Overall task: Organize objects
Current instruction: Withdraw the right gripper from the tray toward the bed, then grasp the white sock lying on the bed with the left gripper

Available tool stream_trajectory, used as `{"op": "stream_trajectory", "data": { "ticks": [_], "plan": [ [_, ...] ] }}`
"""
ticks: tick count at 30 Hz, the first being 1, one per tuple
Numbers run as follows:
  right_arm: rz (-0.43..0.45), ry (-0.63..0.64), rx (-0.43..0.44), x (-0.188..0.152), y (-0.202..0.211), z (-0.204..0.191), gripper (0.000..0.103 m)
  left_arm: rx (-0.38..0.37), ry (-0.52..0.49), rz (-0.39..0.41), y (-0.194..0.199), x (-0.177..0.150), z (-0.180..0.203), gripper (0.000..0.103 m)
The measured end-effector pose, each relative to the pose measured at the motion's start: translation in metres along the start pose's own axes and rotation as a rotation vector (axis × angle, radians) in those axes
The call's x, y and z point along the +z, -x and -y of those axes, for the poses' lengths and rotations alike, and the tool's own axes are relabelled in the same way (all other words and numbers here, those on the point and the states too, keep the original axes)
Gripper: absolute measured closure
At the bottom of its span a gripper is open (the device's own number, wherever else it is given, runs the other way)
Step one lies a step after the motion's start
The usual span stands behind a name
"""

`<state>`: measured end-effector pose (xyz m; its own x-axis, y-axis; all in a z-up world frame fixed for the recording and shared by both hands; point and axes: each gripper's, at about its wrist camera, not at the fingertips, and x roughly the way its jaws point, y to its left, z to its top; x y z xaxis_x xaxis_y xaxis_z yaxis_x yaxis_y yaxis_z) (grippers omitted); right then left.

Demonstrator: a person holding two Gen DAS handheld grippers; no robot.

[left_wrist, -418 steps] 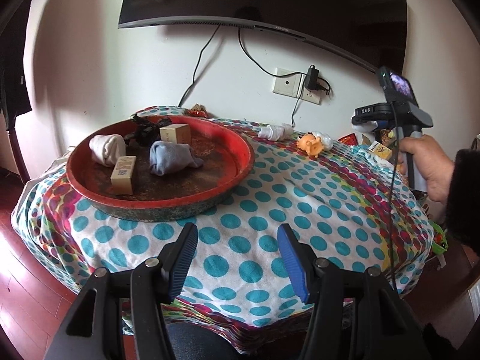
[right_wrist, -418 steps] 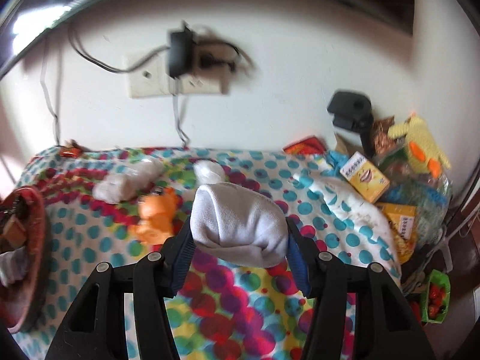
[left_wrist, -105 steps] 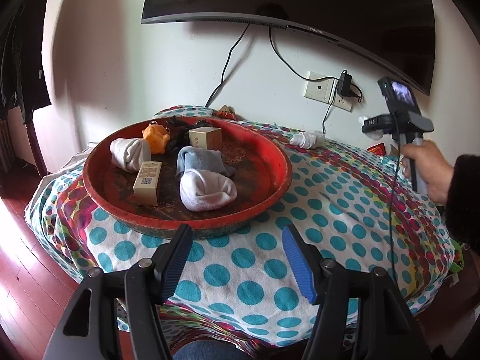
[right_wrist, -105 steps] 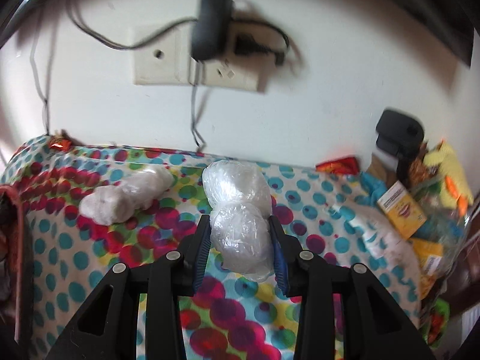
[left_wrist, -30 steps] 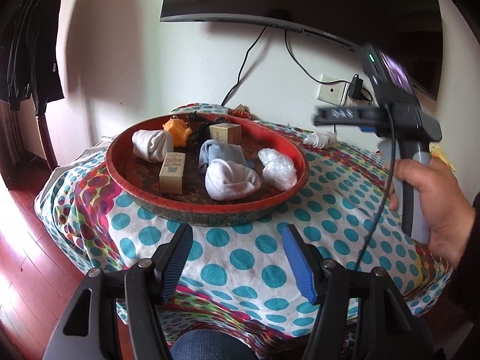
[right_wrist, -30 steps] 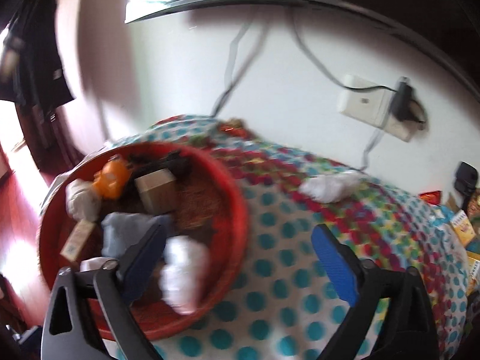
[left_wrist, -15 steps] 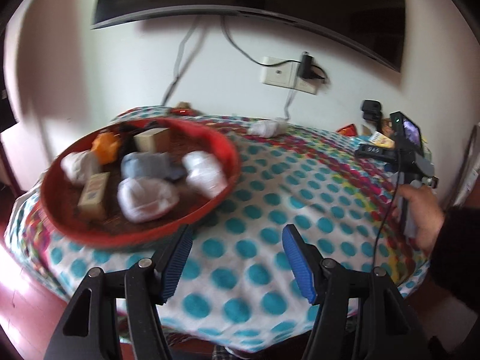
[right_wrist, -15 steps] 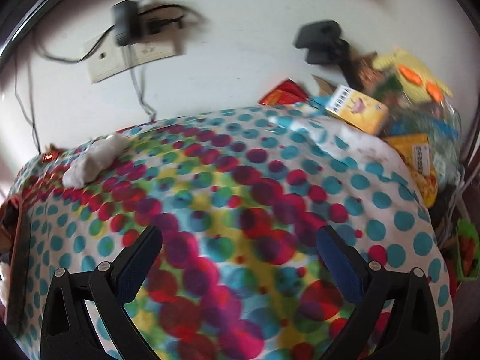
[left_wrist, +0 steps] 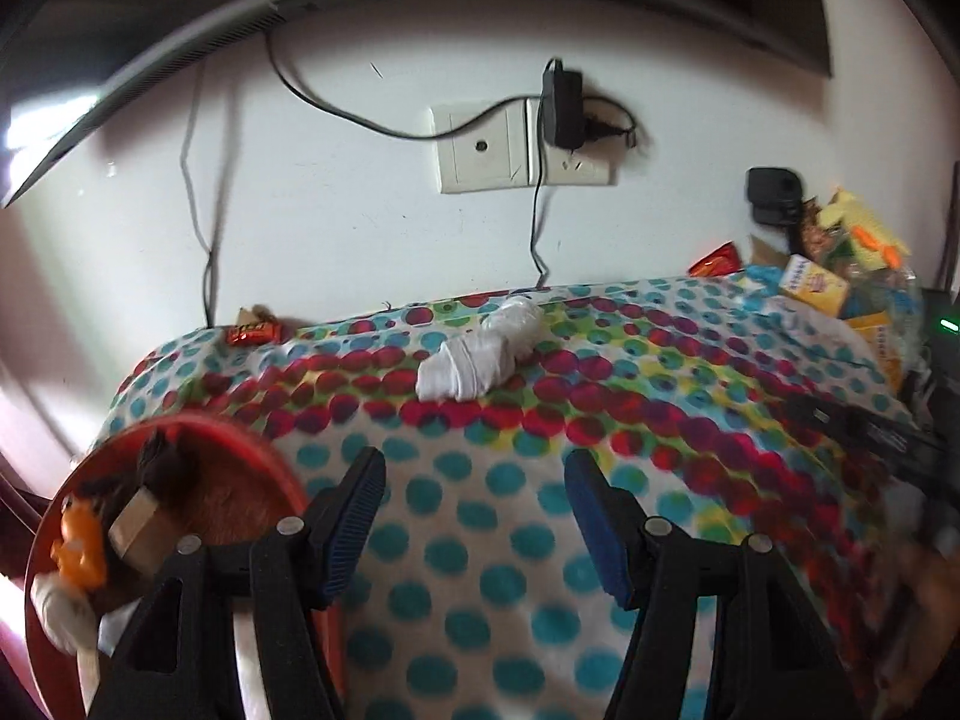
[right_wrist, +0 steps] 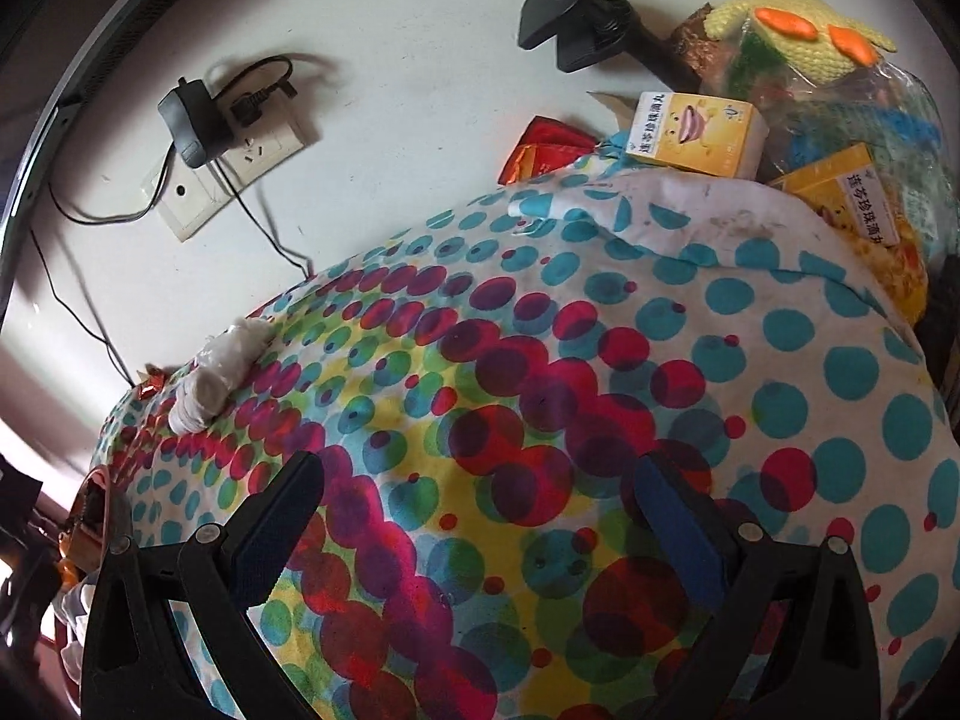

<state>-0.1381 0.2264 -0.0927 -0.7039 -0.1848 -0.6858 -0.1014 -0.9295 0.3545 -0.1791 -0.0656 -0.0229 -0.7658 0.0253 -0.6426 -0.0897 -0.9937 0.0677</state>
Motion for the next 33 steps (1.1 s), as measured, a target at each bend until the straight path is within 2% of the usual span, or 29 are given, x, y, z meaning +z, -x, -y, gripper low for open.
{"op": "stream_trajectory", "data": {
  "ticks": [7, 9, 10, 12, 15, 17, 18, 19, 21, 22, 28, 33],
  "plan": [
    [0.029, -0.036, 0.027, 0.001, 0.005, 0.006, 0.000, 0.016, 0.061, -0.134, -0.101, 0.038, -0.003, 0.039],
    [0.036, -0.029, 0.038, 0.001, 0.006, 0.004, 0.000, 0.045, 0.086, -0.170, -0.125, 0.043, -0.006, 0.039],
    [0.040, -0.028, 0.041, 0.001, 0.006, 0.004, 0.000, 0.062, 0.094, -0.188, -0.133, 0.043, -0.007, 0.039],
    [0.036, -0.027, 0.042, 0.002, 0.004, 0.002, 0.000, 0.032, 0.129, -0.204, -0.148, 0.044, -0.012, 0.039],
    [0.027, -0.021, 0.046, 0.002, 0.002, 0.000, 0.000, 0.066, 0.105, -0.234, -0.164, 0.045, -0.013, 0.039],
    [0.029, -0.016, 0.051, 0.002, 0.002, -0.001, 0.000, 0.063, 0.094, -0.228, -0.165, 0.045, -0.013, 0.039],
    [0.030, -0.015, 0.050, 0.002, 0.002, -0.001, 0.000, 0.064, 0.092, -0.231, -0.165, 0.045, -0.014, 0.042],
    [0.030, -0.014, 0.050, 0.001, 0.002, -0.001, 0.000, 0.069, 0.091, -0.227, -0.163, 0.045, -0.014, 0.058],
    [0.030, -0.014, 0.055, 0.001, 0.003, 0.000, 0.000, 0.052, 0.090, -0.213, -0.156, 0.044, -0.015, 0.063],
    [0.030, -0.017, 0.049, 0.001, 0.002, -0.001, 0.000, 0.036, 0.091, -0.203, -0.149, 0.043, -0.014, 0.064],
    [0.026, -0.016, 0.049, 0.001, 0.002, -0.002, 0.000, 0.047, 0.055, -0.136, -0.103, 0.038, -0.003, 0.064],
    [0.020, -0.020, 0.047, 0.001, 0.001, -0.002, 0.000, 0.055, 0.072, -0.097, -0.056, 0.047, 0.003, 0.064]
  ]
}}
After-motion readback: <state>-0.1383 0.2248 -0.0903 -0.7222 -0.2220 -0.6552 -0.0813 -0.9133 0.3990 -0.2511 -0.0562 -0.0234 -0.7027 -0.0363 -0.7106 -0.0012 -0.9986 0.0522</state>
